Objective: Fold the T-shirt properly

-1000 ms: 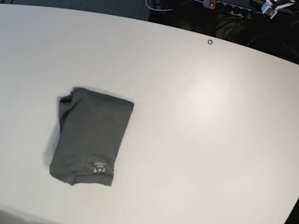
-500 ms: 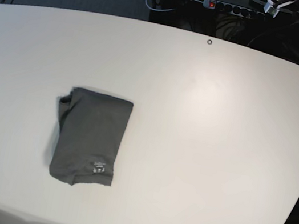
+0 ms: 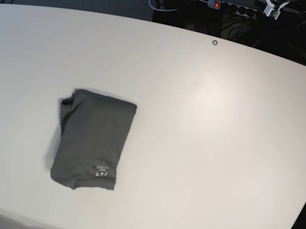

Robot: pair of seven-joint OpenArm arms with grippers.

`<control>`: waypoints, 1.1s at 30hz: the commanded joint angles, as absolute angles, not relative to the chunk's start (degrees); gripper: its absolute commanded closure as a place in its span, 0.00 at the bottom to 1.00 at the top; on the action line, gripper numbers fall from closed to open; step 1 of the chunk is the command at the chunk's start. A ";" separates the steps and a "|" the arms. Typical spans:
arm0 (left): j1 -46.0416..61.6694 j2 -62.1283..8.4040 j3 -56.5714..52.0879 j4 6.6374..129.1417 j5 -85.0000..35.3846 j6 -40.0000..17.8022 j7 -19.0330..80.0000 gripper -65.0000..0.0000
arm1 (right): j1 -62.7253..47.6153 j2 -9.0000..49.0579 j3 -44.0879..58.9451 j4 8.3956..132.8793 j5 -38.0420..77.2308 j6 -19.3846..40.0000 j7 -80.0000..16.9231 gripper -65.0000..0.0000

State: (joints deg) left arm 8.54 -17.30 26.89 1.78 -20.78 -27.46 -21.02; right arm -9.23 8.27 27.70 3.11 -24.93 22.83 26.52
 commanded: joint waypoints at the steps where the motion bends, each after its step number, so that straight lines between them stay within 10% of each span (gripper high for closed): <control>1: 8.84 -17.71 26.95 1.63 -20.79 -27.91 -21.49 0.97 | -9.54 9.01 27.47 3.38 -24.57 22.37 26.77 1.00; 33: 4.26 -12.70 27.12 1.89 -20.53 -28.00 -21.67 0.97 | -6.99 7.43 21.41 3.30 -24.40 7.16 19.30 1.00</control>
State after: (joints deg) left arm 4.25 -12.25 27.11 1.96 -20.73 -27.64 -21.26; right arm -7.11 6.92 21.39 3.11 -24.88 7.09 18.68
